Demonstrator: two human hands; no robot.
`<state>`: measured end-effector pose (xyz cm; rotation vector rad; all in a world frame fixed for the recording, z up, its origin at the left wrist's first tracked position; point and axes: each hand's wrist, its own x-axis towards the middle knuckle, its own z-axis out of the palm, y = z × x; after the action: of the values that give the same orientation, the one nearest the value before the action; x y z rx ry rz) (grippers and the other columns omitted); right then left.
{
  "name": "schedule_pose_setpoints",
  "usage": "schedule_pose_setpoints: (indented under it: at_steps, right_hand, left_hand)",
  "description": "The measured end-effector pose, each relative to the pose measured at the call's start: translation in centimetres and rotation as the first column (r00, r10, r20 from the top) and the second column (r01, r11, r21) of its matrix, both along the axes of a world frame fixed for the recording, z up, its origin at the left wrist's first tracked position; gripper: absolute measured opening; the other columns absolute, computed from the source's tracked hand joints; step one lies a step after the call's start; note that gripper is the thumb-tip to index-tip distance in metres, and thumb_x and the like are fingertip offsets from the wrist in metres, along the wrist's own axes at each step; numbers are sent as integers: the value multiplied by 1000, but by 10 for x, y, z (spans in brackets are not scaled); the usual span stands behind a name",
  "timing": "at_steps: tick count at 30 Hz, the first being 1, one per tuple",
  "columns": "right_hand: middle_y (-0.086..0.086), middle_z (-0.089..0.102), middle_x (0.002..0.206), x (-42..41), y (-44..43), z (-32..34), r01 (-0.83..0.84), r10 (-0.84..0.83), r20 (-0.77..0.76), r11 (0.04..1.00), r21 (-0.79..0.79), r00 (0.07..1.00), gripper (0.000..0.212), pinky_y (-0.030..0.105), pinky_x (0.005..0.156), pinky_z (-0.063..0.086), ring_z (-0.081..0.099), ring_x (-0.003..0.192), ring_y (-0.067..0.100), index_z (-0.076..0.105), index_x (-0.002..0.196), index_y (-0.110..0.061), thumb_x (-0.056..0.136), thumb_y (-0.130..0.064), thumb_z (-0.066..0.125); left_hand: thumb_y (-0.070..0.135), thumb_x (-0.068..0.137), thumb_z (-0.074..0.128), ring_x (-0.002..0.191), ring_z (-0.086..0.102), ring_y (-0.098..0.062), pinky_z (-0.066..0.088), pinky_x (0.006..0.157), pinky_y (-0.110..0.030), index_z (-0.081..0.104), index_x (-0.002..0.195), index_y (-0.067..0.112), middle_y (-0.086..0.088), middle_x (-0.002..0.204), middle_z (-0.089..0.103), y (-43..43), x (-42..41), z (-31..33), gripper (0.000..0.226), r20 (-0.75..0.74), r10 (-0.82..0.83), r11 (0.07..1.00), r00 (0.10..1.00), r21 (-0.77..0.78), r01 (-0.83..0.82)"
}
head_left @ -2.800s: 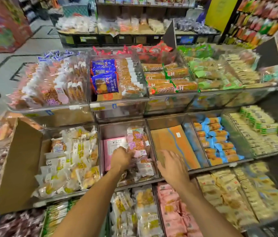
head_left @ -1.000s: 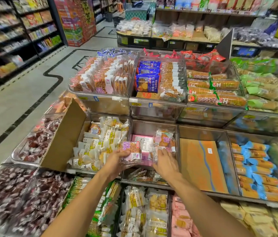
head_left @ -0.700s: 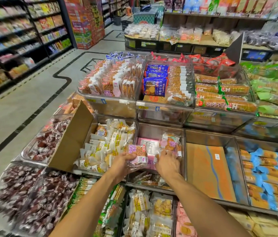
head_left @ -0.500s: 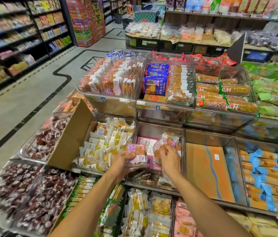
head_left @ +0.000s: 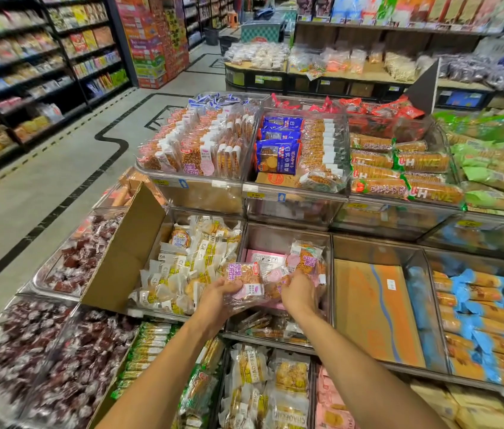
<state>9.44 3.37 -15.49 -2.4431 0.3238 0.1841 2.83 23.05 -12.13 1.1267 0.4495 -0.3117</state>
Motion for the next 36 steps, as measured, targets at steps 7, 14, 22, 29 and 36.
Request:
schedule_pose_setpoints:
  at_steps: [7,14,22,29,36]
  right_hand:
    - [16,37,162,27,-26,19,-196,303,166,862,-468,938,60,44,111,45,44,141,34,45,150,-6,91,8,51]
    - [13,51,137,37,-30,22,-213,341,158,822,-528,927,49,39,101,46,50,125,30,44,147,-9,98,-2,52]
    - [5,62,113,39,-35,43,-145,357,281,810,-569,891,23,40,93,43,54,106,27,65,118,-14,101,-25,54]
    - [-7,69,91,30,-20,27,-230,225,48,954,194,973,20,46,82,59,70,84,16,54,101,-31,96,-35,73]
    - [5,65,94,10,-1,-22,-256,253,-34,958,-133,967,32,41,74,59,65,80,25,50,76,-26,90,-41,75]
  left_hand:
    - [8,96,64,117,68,-44,55,103,-52,50,136,-9,-27,125,70,-4,-5,8,46,6,22,999,1000,46,-22]
    - [4,98,62,114,70,-42,49,109,-60,51,133,-9,-27,124,70,-7,-9,9,39,26,14,995,1000,97,-16]
    - [2,101,58,108,74,-30,60,92,-43,54,135,-3,-18,119,75,-8,-11,11,35,41,24,999,999,33,-25]
    - [-1,101,53,106,69,-33,55,96,-47,57,112,13,-12,103,78,-11,-13,17,19,14,101,992,995,-80,-100]
    - [4,100,57,113,69,-38,58,91,-45,49,134,-6,-23,119,73,-3,-17,18,37,-14,165,982,986,-94,-166]
